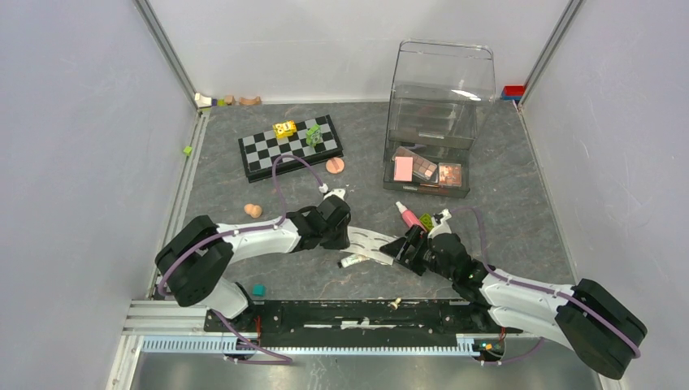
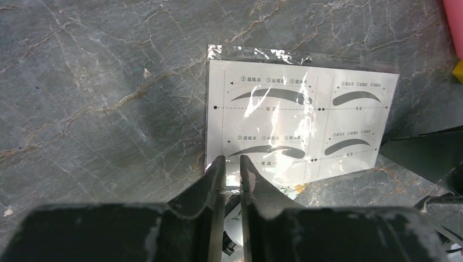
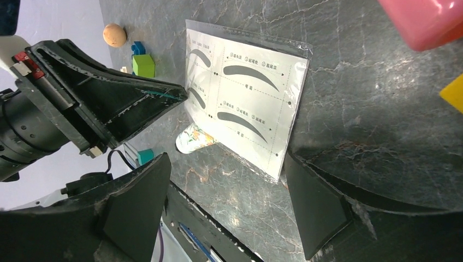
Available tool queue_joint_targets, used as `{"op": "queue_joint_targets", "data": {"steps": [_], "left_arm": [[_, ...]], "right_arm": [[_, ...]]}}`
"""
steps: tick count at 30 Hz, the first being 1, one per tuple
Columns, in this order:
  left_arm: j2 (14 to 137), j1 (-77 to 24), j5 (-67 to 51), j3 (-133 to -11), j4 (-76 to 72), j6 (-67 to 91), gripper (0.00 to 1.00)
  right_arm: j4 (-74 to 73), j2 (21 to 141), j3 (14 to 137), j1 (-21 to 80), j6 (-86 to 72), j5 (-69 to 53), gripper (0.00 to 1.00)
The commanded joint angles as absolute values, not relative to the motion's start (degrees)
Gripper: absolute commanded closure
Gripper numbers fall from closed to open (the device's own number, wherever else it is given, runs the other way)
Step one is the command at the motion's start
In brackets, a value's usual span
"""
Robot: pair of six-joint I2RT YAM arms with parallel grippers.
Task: Organize the makeup
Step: Pick up the makeup from the center of the board.
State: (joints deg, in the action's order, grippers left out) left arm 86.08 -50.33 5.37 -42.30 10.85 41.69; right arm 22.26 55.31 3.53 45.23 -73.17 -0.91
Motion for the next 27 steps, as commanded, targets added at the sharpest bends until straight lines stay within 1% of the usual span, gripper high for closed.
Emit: {"op": "queue_joint_targets", "data": {"steps": [1,10,18,22,27], "left_arm": [[87.40,-50.19,4.35,-41.70,8.20,40.34,0.79],[88.47,-50.19,3.96,-40.26,6.96,40.82,0.81],[88.16,-50.21,3.84,-39.74,6.72,40.87,0.81],[88.32,-50.18,3.67,-39.78,6.77,40.89,0.81],[88.27,-50.26,3.57,-39.82,6.77,40.88,0.81]], "right_arm": [[15.67,57.53,0.88,45.05,-71.67,-1.82,0.15],[16.73,57.75,0.41,44.78,-71.63,-1.93,0.15],[22.16,60.66,0.28,43.86,-72.22,-1.98,0.15],[25.79,62.48,-1.22,43.58,-71.92,0.26,0.17],[26.20,64.26,1.57,43.53,-67.79,5.25,0.20]]}}
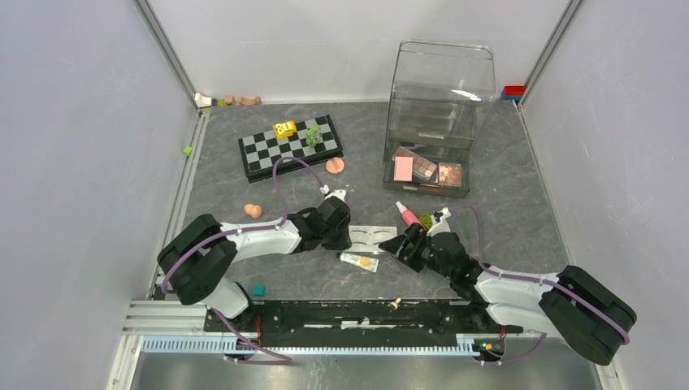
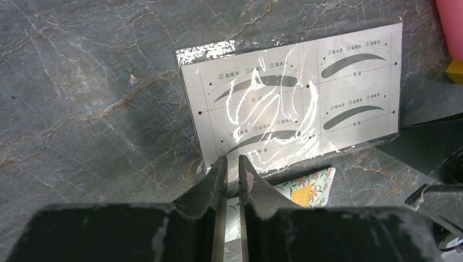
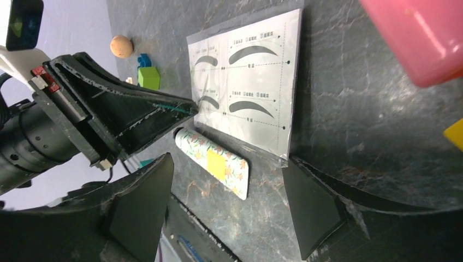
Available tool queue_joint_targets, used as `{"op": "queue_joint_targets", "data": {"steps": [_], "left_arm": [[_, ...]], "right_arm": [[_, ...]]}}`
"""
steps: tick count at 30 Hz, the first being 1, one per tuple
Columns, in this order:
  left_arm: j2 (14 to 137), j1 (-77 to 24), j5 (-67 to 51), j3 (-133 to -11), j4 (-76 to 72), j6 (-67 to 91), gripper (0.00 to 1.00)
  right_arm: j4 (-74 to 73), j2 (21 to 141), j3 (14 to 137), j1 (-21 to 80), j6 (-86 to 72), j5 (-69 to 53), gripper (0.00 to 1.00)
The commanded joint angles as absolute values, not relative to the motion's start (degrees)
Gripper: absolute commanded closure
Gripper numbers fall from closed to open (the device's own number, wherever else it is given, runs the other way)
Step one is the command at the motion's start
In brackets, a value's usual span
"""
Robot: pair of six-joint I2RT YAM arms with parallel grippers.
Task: Organize the makeup
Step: Pick up the makeup from the center of the board.
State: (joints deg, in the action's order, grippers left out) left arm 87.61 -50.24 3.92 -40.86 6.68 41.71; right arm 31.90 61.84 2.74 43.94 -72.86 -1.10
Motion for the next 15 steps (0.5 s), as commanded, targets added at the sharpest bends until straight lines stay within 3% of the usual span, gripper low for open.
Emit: {"op": "queue_joint_targets", "data": {"steps": [1,6,15], "left_arm": [[88.35,-50.24,3.54,-39.91,6.77,40.87,0.81],[88.34,-50.24,3.50,-39.82,6.67,41.00,0.81],[88.41,-50.24,3.36,-39.46,6.62,41.10,0.81]], "right_arm": [[26.27,64.65,1.98,43.51,-67.11,5.91,0.21],[29.95,66.71,2.29,43.40,-65.34,8.16,0.32],[44.59,73.79,1.99,42.99,-61.66,7.28,0.43]]}}
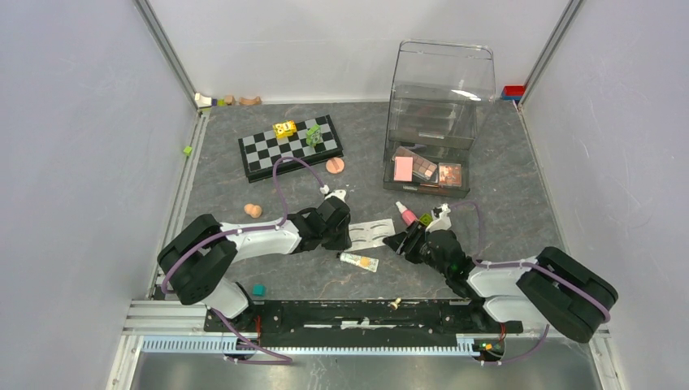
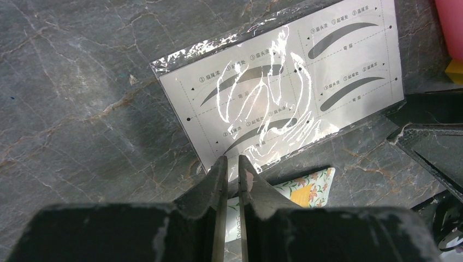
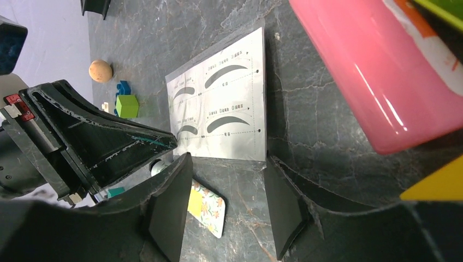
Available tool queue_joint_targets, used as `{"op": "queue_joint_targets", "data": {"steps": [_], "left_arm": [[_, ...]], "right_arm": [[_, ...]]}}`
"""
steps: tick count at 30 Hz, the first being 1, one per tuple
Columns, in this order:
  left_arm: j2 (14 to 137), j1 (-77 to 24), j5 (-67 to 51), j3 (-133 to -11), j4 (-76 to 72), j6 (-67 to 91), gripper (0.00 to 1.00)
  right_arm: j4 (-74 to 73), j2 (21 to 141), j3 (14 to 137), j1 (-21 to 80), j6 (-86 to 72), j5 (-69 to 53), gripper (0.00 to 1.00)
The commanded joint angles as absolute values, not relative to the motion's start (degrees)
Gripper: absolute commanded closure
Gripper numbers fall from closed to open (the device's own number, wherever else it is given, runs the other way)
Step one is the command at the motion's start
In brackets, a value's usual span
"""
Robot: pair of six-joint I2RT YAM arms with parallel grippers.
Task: Organize the makeup
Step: Pick up the makeup from the center of the board.
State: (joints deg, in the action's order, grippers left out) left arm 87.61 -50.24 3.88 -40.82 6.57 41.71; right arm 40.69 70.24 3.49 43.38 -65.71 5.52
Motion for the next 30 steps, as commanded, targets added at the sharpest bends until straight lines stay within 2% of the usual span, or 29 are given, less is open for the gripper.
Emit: {"op": "queue_joint_targets", "data": {"steps": [1,16,22,30], "left_arm": [[88.41,-50.21,3.28,-39.45,6.57,41.05,0.81],[88.80,-50.19,2.53,-38.91,6.15,41.40,0.82],[88.15,-50.27,2.28,-38.22,6.13,41.58,0.82],[87.68,-50.22,1.93,-37.70,6.15,41.75,0.82]], "right_arm": [[47.02,74.82,1.74,42.98,-61.61,7.01,0.44],[78.68,94.88,1.74,42.89,-67.80,3.65,0.62],[83.14,99.17,3.10,42.89,-69.40,4.73,0.57],[83.06,100.65,6.33,42.85,-69.05,7.20,0.58]]}}
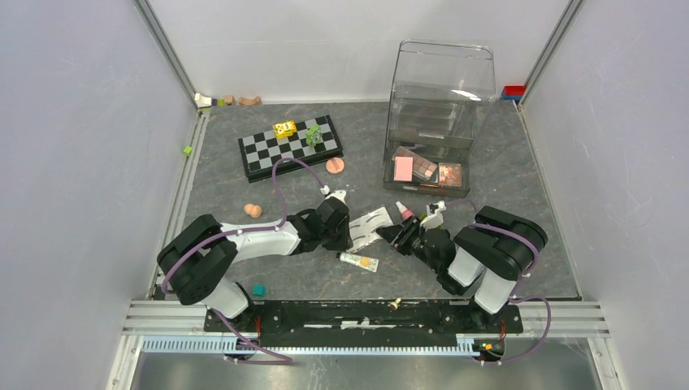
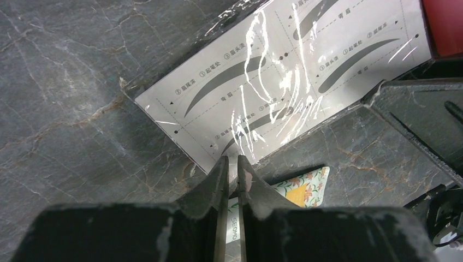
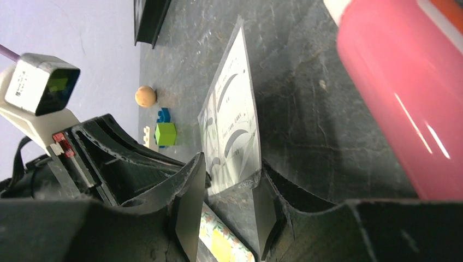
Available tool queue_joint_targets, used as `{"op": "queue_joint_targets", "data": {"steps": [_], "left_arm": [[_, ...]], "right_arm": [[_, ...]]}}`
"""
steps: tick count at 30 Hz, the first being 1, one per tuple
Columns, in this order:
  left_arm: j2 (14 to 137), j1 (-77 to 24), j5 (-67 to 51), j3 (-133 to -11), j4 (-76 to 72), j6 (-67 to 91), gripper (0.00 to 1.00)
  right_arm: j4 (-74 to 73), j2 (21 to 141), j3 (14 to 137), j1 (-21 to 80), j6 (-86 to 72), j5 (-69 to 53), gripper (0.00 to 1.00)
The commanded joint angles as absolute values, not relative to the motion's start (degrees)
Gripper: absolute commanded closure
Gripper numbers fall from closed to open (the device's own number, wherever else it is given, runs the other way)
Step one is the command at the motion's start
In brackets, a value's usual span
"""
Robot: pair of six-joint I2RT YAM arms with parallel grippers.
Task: Organize the makeup
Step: Pick up the makeup from the center of the board, then place the makeup in the drawer.
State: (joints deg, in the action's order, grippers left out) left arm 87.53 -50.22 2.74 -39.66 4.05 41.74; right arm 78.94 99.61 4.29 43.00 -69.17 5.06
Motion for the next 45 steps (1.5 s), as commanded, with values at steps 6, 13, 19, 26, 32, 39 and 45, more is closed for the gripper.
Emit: {"op": "queue_joint_targets", "data": {"steps": [6,13,19,26,32,39,45], "left_arm": [[86.96,-50.27,2.17,-37.22,6.48,41.91,0.83],[84.97,-50.27,2.94,-37.46,7.89,41.92,0.82],[75.37,-50.18,3.97,-43.35,15.52,41.27,0.57],[64.95,-50.17,10.56,-51.51,25.83,39.29,0.44],[60.21,-49.75,13.46,-53.72,35.45,36.22,0.41],[51.97,-49.65,20.47,-53.11,42.50,35.37,0.38],[48.36,-49.61,23.64,-53.79,47.39,33.92,0.38]], "right_arm": [[85.02,103.00,8.91,42.81,-69.46,7.76,0.80],[89.22,102.83,8.37,42.81,-68.54,7.10,1.00],[80.35,95.98,7.59,42.26,-64.63,6.05,1.00],[57.29,76.95,7.45,42.19,-55.44,12.66,1.00],[33.47,62.29,17.85,42.19,-41.13,16.49,1.00],[22.15,51.95,23.13,41.97,-31.34,26.60,1.00],[13.06,50.03,26.93,41.06,-36.61,36.51,1.00]]}}
